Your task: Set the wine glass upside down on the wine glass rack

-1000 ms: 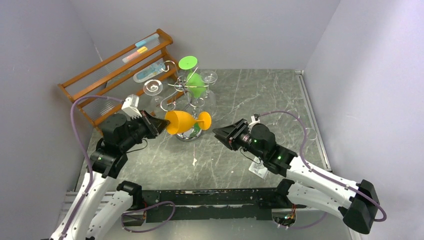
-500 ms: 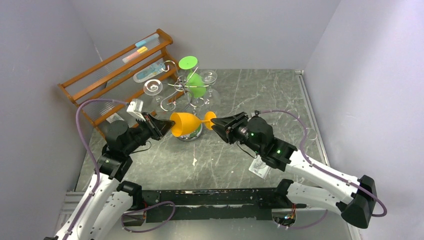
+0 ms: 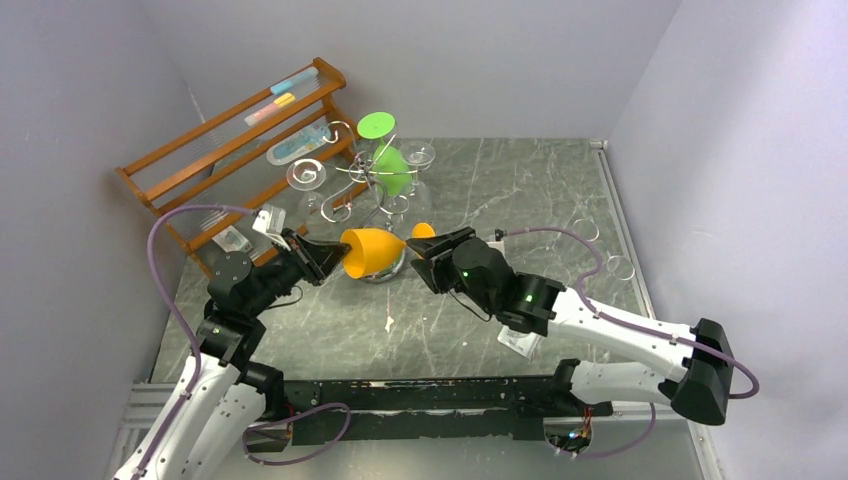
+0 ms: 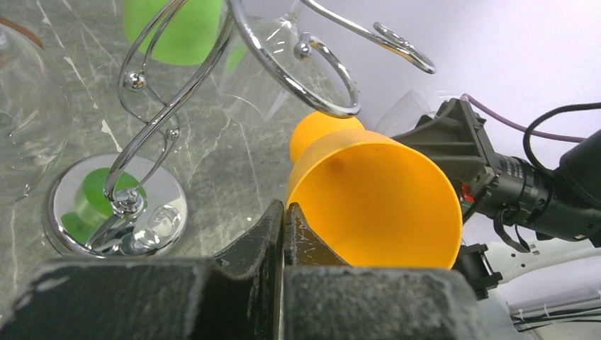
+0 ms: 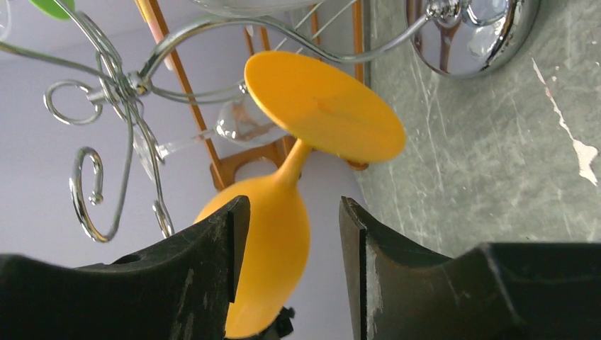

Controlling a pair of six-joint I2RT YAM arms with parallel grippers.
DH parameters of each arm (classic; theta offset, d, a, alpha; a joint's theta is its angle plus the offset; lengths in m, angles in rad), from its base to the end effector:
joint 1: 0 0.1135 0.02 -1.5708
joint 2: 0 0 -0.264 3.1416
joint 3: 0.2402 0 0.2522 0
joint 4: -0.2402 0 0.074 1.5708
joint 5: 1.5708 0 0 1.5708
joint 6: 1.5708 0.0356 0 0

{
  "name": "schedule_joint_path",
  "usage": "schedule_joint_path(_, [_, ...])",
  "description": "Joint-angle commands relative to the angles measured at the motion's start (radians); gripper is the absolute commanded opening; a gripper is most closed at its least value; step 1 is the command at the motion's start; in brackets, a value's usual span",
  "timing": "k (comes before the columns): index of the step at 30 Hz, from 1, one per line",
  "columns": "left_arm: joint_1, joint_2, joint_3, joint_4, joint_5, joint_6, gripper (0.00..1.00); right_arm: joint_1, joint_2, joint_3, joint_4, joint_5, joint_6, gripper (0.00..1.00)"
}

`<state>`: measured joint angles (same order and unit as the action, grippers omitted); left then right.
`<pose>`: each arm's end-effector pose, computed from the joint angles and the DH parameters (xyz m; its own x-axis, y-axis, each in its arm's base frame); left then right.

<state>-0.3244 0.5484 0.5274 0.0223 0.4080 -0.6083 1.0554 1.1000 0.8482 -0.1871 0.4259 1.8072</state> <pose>0.1354 -0.0604 0.3061 -0.3811 -0.4253 -0.8209 0.5494 0.6100 -0.5710 0.1354 0.2092 0.3006 -0.5421 0.8393 0.0413 0.3460 0.1781 0.9212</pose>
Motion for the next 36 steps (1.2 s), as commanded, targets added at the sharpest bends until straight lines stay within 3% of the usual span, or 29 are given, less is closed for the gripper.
schedule_joint_path(1, [-0.005,-0.018,-0.026,0.080,0.053,0.023,0.05,0.014,0.042,0.037,-0.034,0.144,0.086,0.53])
schedule_joint_path(12, [-0.005,-0.069,-0.082,0.123,0.074,0.011,0.05,0.014,0.133,0.082,0.016,0.133,0.124,0.42])
schedule_joint_path(15, [-0.005,-0.078,-0.090,0.118,0.075,0.011,0.05,0.014,0.141,0.070,0.041,0.111,0.126,0.32])
schedule_joint_path(20, [-0.005,-0.099,-0.092,0.089,0.068,0.010,0.05,0.015,0.140,0.058,0.071,0.110,0.111,0.02])
schedule_joint_path(21, [-0.005,-0.103,-0.091,0.077,0.062,0.007,0.06,0.015,0.139,0.057,0.074,0.112,0.107,0.00])
schedule_joint_path(28, [-0.005,-0.131,-0.026,-0.136,-0.041,-0.002,0.60,0.014,0.099,0.041,0.066,0.184,-0.012,0.00])
schedule_joint_path(34, [-0.005,-0.184,0.071,-0.365,-0.152,0.051,0.86,0.014,-0.007,-0.091,0.286,0.240,-0.340,0.00])
schedule_joint_path(36, [-0.005,-0.182,0.119,-0.425,-0.181,0.071,0.90,0.013,-0.039,-0.114,0.325,0.233,-0.454,0.00])
